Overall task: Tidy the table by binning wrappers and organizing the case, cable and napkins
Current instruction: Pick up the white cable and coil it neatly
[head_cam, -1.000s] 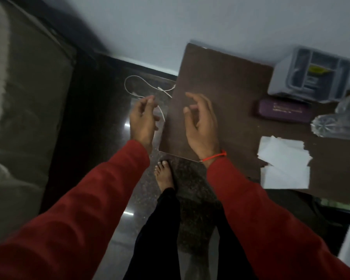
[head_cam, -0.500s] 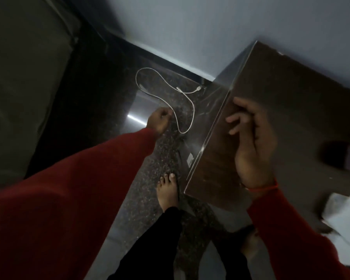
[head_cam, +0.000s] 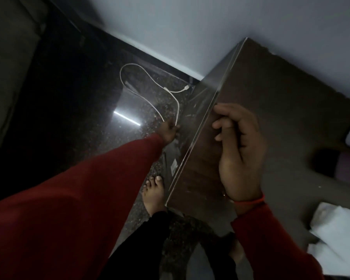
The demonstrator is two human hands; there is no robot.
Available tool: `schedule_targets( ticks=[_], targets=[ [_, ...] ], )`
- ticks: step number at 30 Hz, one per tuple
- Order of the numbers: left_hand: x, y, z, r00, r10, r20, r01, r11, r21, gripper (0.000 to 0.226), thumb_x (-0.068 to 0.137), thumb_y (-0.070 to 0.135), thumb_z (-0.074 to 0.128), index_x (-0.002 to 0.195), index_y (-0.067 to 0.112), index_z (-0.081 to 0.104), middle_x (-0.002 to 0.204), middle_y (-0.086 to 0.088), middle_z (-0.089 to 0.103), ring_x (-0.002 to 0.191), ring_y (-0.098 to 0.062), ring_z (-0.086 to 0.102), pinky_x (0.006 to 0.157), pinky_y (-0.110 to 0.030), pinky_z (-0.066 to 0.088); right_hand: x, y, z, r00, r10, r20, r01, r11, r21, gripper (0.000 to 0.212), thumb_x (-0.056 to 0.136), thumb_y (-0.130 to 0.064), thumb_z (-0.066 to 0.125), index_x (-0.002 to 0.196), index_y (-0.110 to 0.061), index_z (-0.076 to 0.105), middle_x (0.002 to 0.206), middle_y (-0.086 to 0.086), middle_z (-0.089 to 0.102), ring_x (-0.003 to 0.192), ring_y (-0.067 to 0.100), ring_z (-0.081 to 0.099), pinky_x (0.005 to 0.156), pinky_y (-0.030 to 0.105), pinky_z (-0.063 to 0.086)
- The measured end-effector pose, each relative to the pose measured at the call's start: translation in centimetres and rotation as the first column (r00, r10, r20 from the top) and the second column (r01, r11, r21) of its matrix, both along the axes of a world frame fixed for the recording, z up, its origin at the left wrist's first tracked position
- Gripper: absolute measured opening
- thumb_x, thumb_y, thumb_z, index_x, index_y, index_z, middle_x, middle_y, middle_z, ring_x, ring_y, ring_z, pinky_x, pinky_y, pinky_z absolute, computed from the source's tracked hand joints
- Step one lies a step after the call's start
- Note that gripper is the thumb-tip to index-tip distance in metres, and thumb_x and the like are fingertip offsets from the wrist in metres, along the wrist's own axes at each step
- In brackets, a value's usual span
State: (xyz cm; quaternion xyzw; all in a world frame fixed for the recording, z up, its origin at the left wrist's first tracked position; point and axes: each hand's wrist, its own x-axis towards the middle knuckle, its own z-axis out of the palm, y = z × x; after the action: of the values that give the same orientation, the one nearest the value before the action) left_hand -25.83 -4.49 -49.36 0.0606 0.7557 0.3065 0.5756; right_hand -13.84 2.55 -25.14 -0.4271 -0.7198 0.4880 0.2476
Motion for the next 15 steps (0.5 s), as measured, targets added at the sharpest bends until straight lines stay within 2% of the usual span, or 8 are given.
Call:
schedule_targets(
  ticks=[2,4,6,8,10,12,15],
  targets=[
    [-0.4,-0.3,2.6,0.993,-0.002,-0.119,0.002,1.000,0.000,0.017,0.096,0.016,0.064,0.088,0.002,0.069,0.084,-0.024,0.070,0.072,-0.017,0.063,0.069,-0.027,0.051,0.0,0.0,0.3,1.000,-0.004,-0.005,0.004,1.000,-0.022,0.025,0.101,0.001,0.048,0.112,-0.011,0.067,0.118,0.005,0.062,0.089,0.023,0.063,0.073,0.033,0.054],
    [-1.0,-0.9,5.8,0.953,-0.031,-0.300,0.035,0.999,0.008,0.026,0.101,0.019,0.057,0.109,0.000,0.071,0.105,-0.023,0.074,0.089,-0.024,0.064,0.076,-0.030,0.044,0.1,0.1,0.4,1.000,0.008,0.003,-0.008,0.999,-0.054,0.024,0.101,-0.003,0.050,0.111,-0.016,0.068,0.117,-0.003,0.062,0.098,0.024,0.064,0.082,0.045,0.056],
    [-1.7,-1.5,9.4,0.879,0.021,-0.477,0.019,0.997,0.079,0.028,0.105,0.022,0.049,0.113,0.005,0.070,0.107,-0.019,0.074,0.099,-0.030,0.067,0.081,-0.035,0.046,0.2,0.2,0.7,0.999,0.027,0.024,-0.026,0.997,-0.067,0.022,0.099,-0.003,0.053,0.109,-0.014,0.069,0.115,-0.006,0.062,0.104,0.023,0.064,0.089,0.052,0.054],
    [-2.1,-2.5,13.2,0.809,0.098,-0.580,0.016,0.982,0.188,0.029,0.106,0.026,0.046,0.112,0.011,0.070,0.104,-0.012,0.074,0.099,-0.029,0.066,0.086,-0.041,0.051,0.2,0.2,1.3,0.997,0.056,0.046,-0.053,0.996,-0.073,0.024,0.097,0.001,0.054,0.110,-0.011,0.070,0.115,-0.004,0.063,0.106,0.018,0.064,0.093,0.049,0.054],
    [-2.1,-3.6,17.4,0.737,0.106,-0.667,0.073,0.969,0.234,0.031,0.107,0.031,0.044,0.115,0.016,0.069,0.104,-0.007,0.071,0.100,-0.026,0.063,0.089,-0.044,0.050,-0.2,0.1,2.8,0.989,0.125,0.074,-0.118,0.989,-0.088,0.033,0.094,0.005,0.052,0.118,-0.013,0.068,0.119,-0.003,0.062,0.106,0.010,0.062,0.093,0.034,0.054],
    [-1.8,-4.6,22.0,0.629,0.087,-0.772,0.162,0.957,0.240,0.028,0.107,0.031,0.045,0.117,0.018,0.069,0.101,-0.005,0.065,0.097,-0.024,0.058,0.086,-0.040,0.047,-0.6,-0.2,5.1,0.967,0.233,0.106,-0.223,0.970,-0.095,0.047,0.092,0.007,0.052,0.132,-0.017,0.060,0.135,-0.004,0.057,0.119,0.004,0.056,0.097,0.023,0.050],
    [-0.6,-5.6,30.1,0.411,0.035,-0.911,0.333,0.925,0.186,0.021,0.105,0.026,0.054,0.113,0.015,0.069,0.088,-0.007,0.052,0.083,-0.025,0.050,0.070,-0.043,0.045,-1.1,-1.0,9.2,0.903,0.407,0.140,-0.411,0.912,-0.002,0.061,0.094,-0.002,0.056,0.150,-0.019,0.040,0.157,-0.003,0.037,0.147,0.010,0.033,0.120,0.030,0.032]
  ],
)
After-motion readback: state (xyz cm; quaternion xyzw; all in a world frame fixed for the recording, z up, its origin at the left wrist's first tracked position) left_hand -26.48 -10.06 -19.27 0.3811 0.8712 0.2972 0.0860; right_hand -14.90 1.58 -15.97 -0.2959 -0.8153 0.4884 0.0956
